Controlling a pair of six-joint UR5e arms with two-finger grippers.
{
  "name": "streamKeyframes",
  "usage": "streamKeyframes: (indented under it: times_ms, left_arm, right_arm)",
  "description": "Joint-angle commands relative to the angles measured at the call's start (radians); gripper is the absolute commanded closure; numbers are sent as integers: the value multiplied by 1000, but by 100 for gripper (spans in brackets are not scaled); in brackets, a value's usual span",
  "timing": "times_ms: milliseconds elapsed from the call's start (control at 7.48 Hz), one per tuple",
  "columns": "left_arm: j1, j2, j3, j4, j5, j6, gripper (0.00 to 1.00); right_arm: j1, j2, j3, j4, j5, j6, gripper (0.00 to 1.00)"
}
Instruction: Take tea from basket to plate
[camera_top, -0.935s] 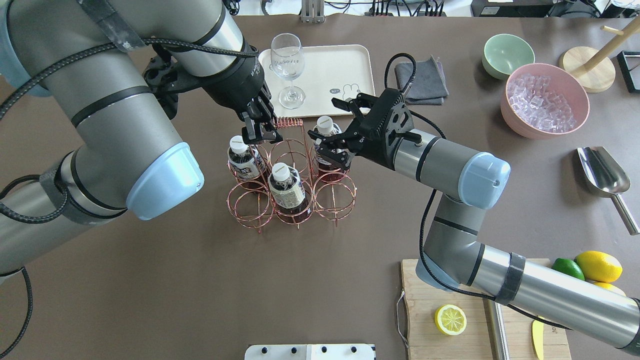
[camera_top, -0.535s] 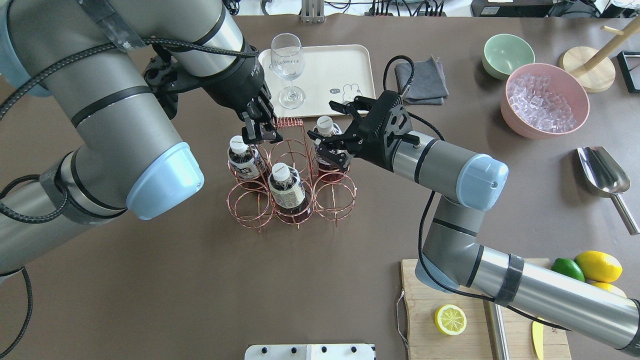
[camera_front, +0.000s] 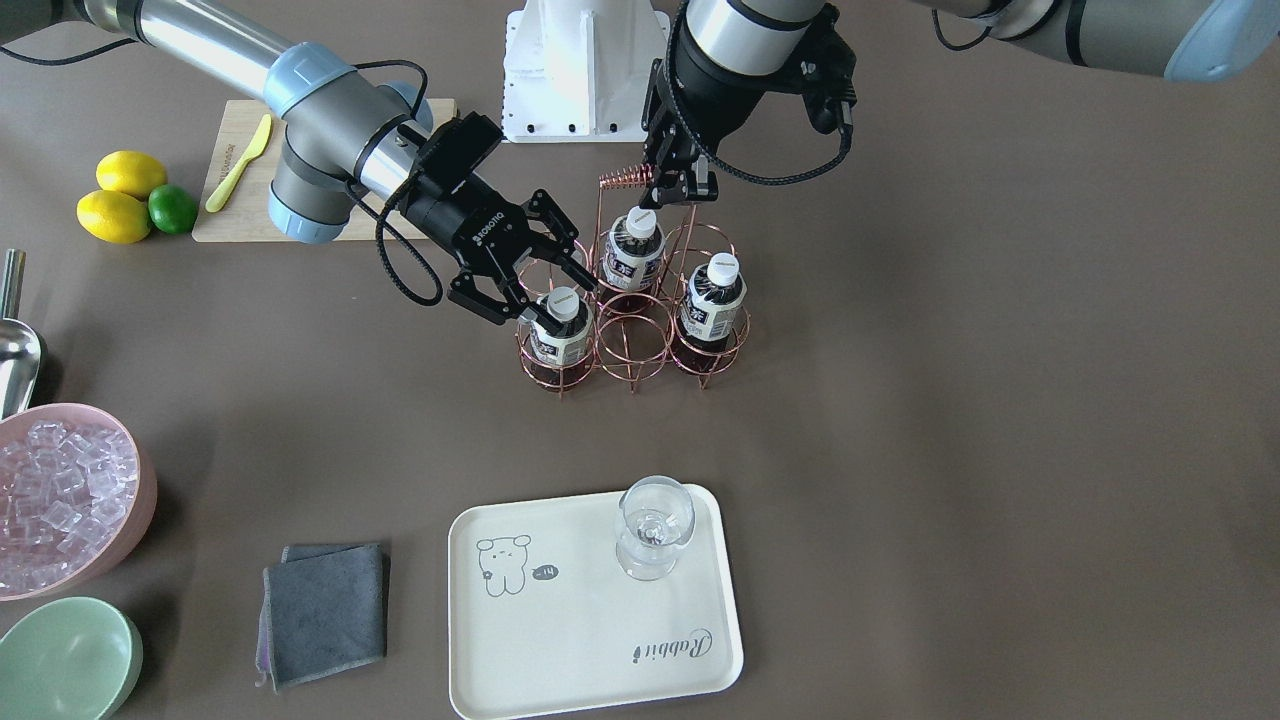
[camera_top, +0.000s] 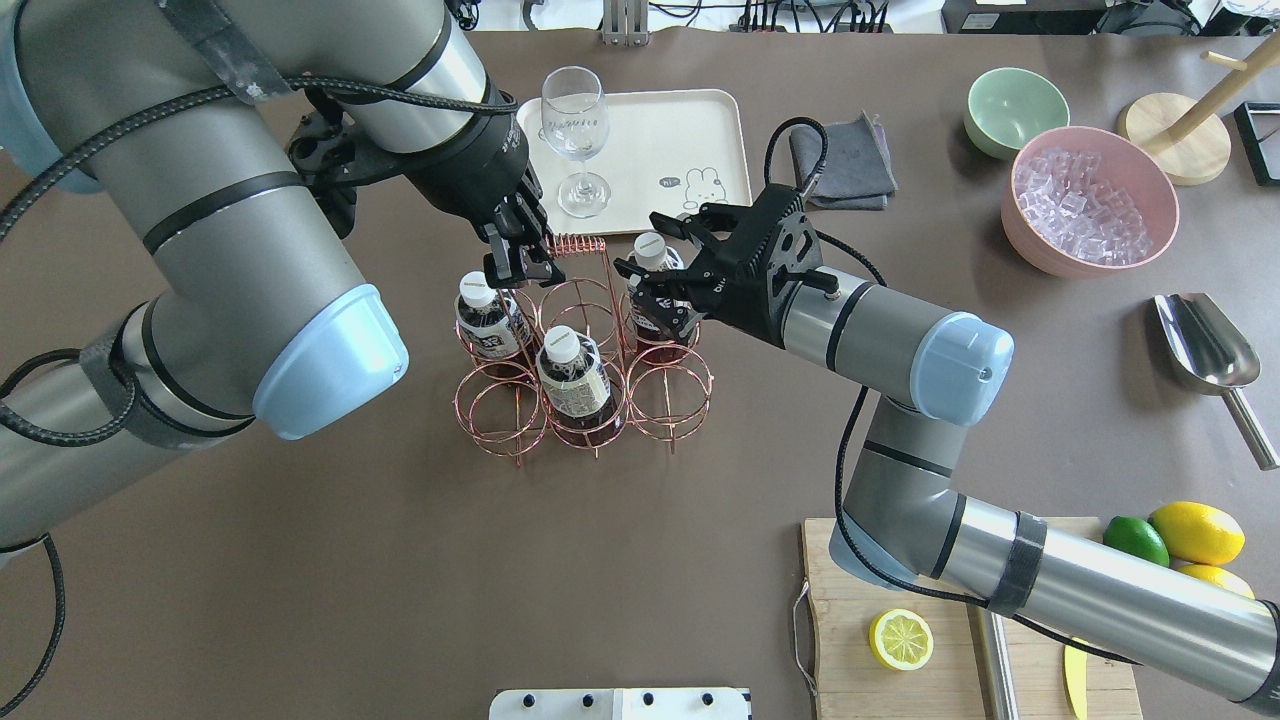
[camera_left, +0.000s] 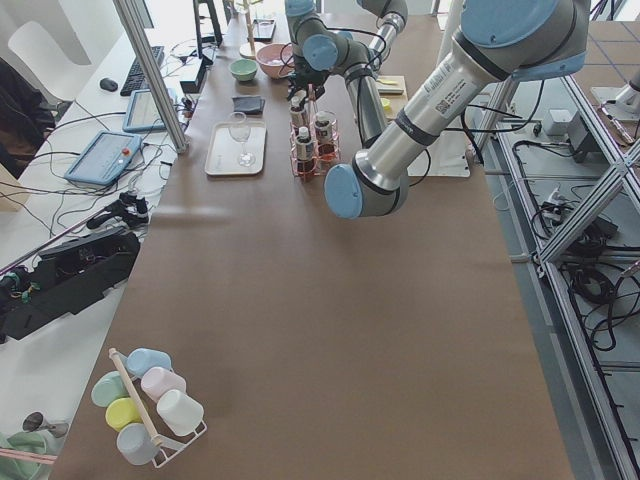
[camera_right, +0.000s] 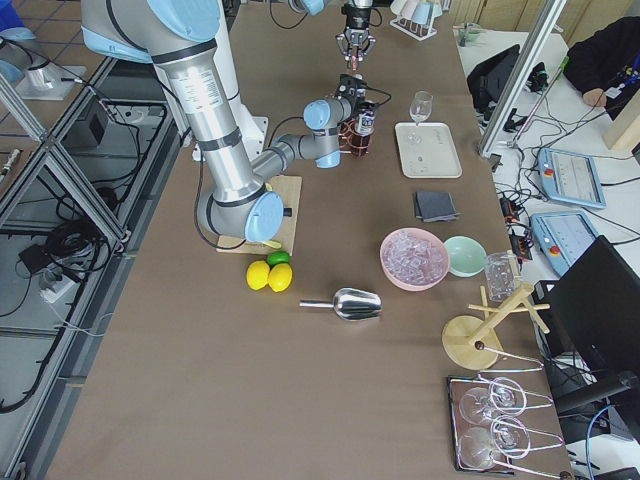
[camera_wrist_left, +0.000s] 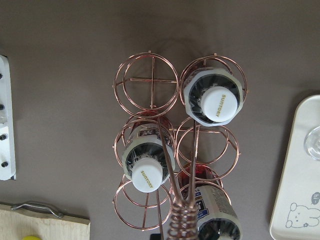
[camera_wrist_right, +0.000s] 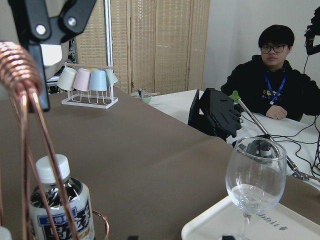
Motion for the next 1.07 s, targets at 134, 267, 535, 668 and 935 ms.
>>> streamKeyframes:
  times_ms: [134, 267, 535, 668, 935]
  left_arm:
    - [0, 0, 0, 0, 0, 0, 100]
    - [0, 0, 0, 0, 0, 2, 100]
    - [0, 0, 0, 0, 0, 0, 100]
    - [0, 0, -1, 0, 0, 2, 100]
    - [0, 0, -1, 0, 0, 2, 100]
  right_arm:
    - [-1, -2, 3, 1, 1, 17, 75]
    - [-1, -2, 3, 1, 1, 17, 97]
    - [0, -8, 4, -1, 1, 15, 100]
    - [0, -11, 9, -2, 1, 11, 100]
    - [12, -14, 26, -5, 4, 3, 100]
